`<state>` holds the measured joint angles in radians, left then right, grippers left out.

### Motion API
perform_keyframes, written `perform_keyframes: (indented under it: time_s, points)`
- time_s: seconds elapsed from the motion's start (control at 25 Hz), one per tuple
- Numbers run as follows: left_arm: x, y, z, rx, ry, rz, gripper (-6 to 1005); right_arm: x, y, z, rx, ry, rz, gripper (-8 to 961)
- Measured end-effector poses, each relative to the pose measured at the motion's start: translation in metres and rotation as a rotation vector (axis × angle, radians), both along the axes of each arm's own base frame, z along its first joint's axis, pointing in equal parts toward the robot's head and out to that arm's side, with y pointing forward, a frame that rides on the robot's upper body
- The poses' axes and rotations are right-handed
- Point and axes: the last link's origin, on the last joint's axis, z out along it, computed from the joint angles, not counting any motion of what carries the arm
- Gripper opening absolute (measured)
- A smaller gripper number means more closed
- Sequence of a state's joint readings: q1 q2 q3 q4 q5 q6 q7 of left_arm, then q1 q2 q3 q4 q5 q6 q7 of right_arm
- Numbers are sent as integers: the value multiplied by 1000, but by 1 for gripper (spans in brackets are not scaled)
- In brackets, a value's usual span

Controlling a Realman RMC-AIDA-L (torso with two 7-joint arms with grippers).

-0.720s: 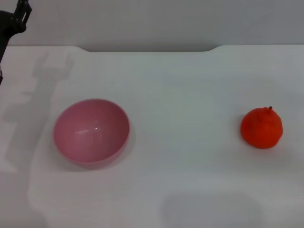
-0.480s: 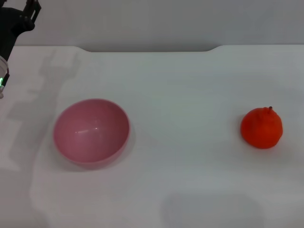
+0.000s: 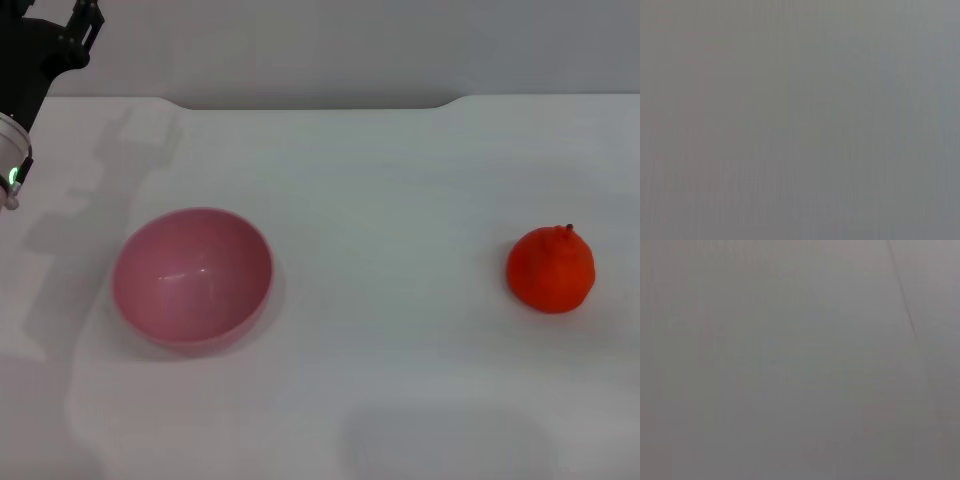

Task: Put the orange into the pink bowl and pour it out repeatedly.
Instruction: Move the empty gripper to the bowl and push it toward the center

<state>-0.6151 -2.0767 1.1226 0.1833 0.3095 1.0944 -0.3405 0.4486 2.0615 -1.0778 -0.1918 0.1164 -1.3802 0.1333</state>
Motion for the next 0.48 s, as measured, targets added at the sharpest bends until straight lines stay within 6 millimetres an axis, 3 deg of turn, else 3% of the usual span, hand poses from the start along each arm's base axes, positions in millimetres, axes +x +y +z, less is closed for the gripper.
perform_keyframes:
  time_s: [0.48]
  points:
    - [-3, -3, 8, 20, -55, -9, 666, 2, 0, -6, -5, 51, -3, 455]
